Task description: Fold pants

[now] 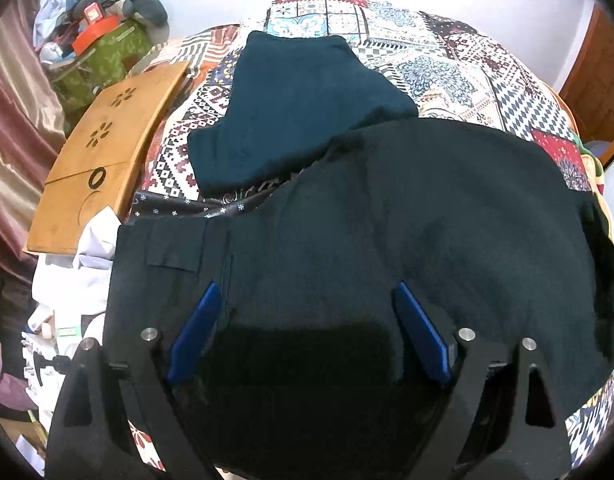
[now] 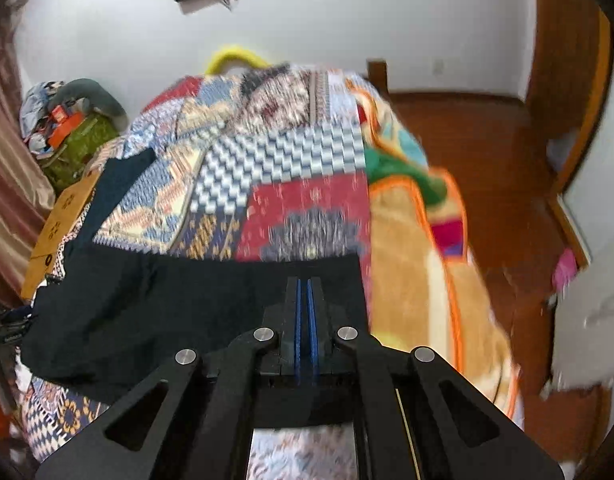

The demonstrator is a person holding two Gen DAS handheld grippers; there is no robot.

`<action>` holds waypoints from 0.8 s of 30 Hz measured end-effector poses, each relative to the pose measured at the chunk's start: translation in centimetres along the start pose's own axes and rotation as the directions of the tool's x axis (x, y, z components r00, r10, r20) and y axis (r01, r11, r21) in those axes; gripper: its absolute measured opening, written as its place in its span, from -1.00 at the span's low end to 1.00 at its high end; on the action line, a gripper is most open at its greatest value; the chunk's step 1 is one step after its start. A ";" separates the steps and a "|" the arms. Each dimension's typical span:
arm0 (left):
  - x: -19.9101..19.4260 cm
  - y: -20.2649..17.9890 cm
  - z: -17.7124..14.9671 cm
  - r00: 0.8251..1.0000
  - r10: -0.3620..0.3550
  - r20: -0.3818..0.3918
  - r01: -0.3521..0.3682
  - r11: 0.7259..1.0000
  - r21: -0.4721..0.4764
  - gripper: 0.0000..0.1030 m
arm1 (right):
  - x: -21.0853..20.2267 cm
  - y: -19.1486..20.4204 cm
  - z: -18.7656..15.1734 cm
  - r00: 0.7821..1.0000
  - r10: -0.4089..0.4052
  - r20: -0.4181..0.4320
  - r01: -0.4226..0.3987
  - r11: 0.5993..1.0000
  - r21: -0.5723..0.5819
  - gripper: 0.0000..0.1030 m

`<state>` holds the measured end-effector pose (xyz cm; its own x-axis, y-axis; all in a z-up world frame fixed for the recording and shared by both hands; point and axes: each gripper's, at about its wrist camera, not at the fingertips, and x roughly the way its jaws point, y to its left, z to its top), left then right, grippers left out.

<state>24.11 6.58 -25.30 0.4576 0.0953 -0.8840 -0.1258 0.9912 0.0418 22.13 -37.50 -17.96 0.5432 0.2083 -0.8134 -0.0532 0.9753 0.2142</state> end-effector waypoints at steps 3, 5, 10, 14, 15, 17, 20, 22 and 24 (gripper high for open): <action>0.2 0.1 -0.2 1.000 0.000 0.007 0.000 1.000 -0.012 0.77 | 1.8 0.6 -0.7 0.998 0.030 -0.059 -0.027 0.998 0.058 -0.61; 0.2 0.3 -0.2 1.000 -0.006 0.008 0.006 1.000 -0.020 0.79 | 3.2 1.3 -0.7 0.996 0.033 -0.086 -0.027 0.997 0.068 -0.28; 0.4 1.0 -0.4 0.999 -0.054 0.006 0.054 0.998 -0.041 0.81 | 6.4 3.7 0.3 0.992 -0.058 -0.108 0.068 0.994 0.089 -0.01; 0.6 1.4 -0.6 0.996 -0.084 0.014 0.085 0.994 -0.063 0.84 | 8.4 4.7 1.1 0.982 -0.142 -0.126 0.152 0.985 0.076 0.05; 0.7 1.4 -0.6 0.996 -0.090 0.015 0.091 0.994 -0.067 0.84 | 9.1 4.8 1.2 0.976 -0.165 -0.139 0.175 0.983 0.060 0.05; 0.8 1.8 -0.7 0.993 -0.115 0.018 0.116 0.990 -0.082 0.85 | 10.7 5.0 0.8 0.960 -0.218 -0.176 0.227 0.973 0.033 0.05; 1.1 2.3 -0.8 0.989 -0.150 0.014 0.151 0.983 -0.103 0.85 | 11.5 4.6 -0.2 0.952 -0.231 -0.200 0.238 0.971 0.011 0.05; 1.2 2.6 -0.8 0.986 -0.168 0.010 0.168 0.979 -0.112 0.86 | 11.1 3.9 -1.0 0.951 -0.226 -0.212 0.236 0.972 0.022 0.05; 1.1 2.6 -0.9 0.986 -0.168 0.012 0.168 0.980 -0.108 0.86 | 10.0 2.8 -1.8 0.952 -0.226 -0.206 0.238 0.971 0.032 0.05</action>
<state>23.50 9.21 -26.62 0.4825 -0.0714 -0.8730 -0.1415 0.9772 -0.1581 25.87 -32.51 -26.46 0.3568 -0.0076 -0.9342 0.1039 0.9941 0.0316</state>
